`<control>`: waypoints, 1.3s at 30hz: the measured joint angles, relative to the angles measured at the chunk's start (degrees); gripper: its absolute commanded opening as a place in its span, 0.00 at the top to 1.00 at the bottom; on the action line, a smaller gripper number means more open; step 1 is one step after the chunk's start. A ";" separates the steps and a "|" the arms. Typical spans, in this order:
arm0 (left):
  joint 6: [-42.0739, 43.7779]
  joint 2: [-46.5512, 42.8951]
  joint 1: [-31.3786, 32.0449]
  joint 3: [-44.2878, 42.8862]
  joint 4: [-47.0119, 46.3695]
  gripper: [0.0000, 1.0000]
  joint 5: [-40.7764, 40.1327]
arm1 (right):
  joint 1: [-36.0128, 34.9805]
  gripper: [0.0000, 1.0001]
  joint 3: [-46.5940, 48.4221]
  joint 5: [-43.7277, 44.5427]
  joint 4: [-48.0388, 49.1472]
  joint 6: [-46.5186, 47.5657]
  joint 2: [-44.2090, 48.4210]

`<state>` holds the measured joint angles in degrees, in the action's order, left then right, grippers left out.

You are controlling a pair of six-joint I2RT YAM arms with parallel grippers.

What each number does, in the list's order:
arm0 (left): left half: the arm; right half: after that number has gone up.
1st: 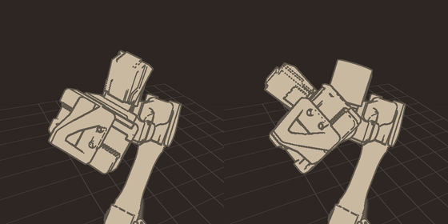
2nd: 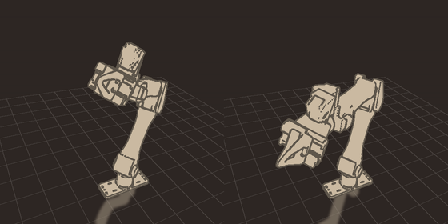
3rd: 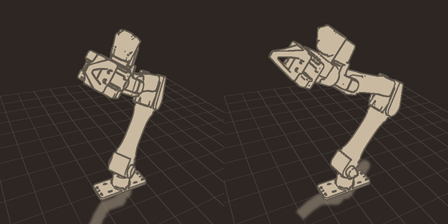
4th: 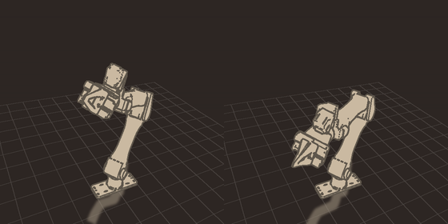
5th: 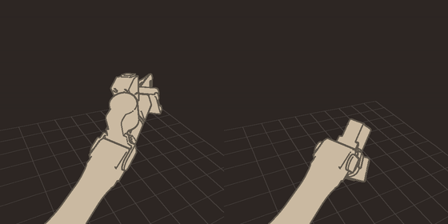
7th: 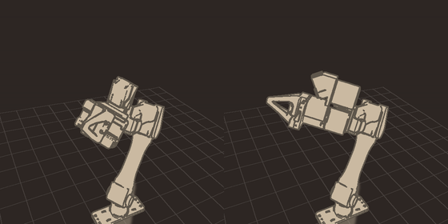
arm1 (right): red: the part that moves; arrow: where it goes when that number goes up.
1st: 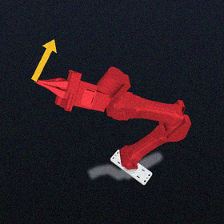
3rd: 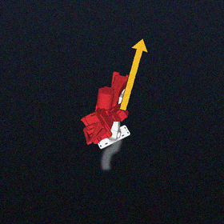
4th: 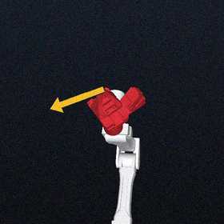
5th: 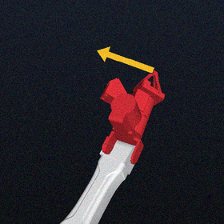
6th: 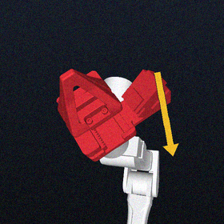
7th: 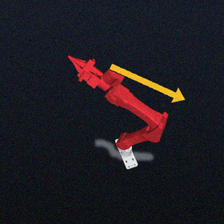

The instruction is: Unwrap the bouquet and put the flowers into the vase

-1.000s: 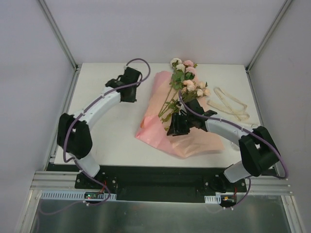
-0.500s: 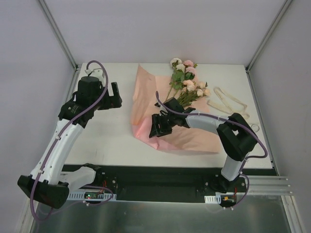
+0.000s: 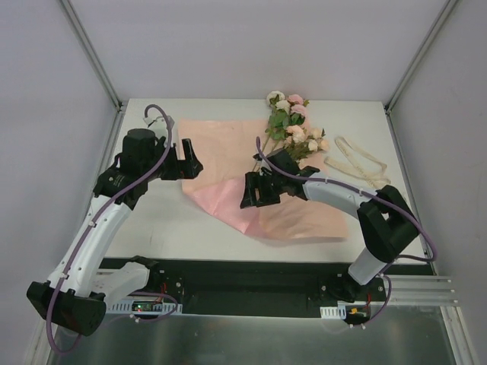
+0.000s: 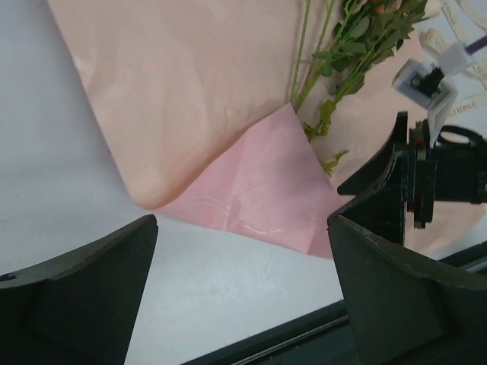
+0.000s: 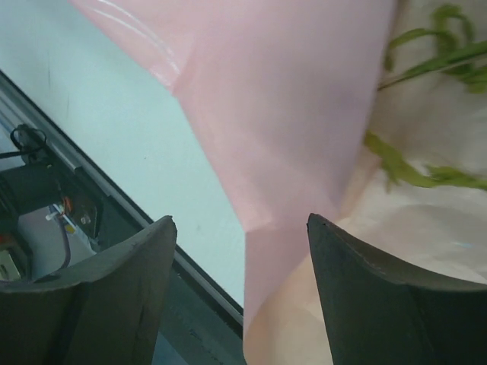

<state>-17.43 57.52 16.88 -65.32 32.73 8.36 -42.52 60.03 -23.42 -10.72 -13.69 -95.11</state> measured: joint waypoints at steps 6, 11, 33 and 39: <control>-1.33 0.22 0.00 4.74 -3.91 0.05 5.46 | 4.15 0.23 -0.46 0.74 -0.50 1.73 -0.46; -1.44 -2.10 0.00 6.67 -5.99 0.04 6.78 | 3.80 0.23 2.82 -1.51 0.46 1.95 -7.52; -6.64 -6.49 0.00 2.54 -6.19 0.02 9.46 | -30.88 0.17 4.02 12.46 -7.85 3.04 -1.03; -9.55 4.90 0.00 4.63 -6.12 0.29 18.38 | -29.64 0.15 -4.83 15.30 -8.48 3.10 8.74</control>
<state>-26.98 62.41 16.88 -60.69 26.61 26.74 -72.16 55.20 -8.12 -19.20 -10.59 -86.37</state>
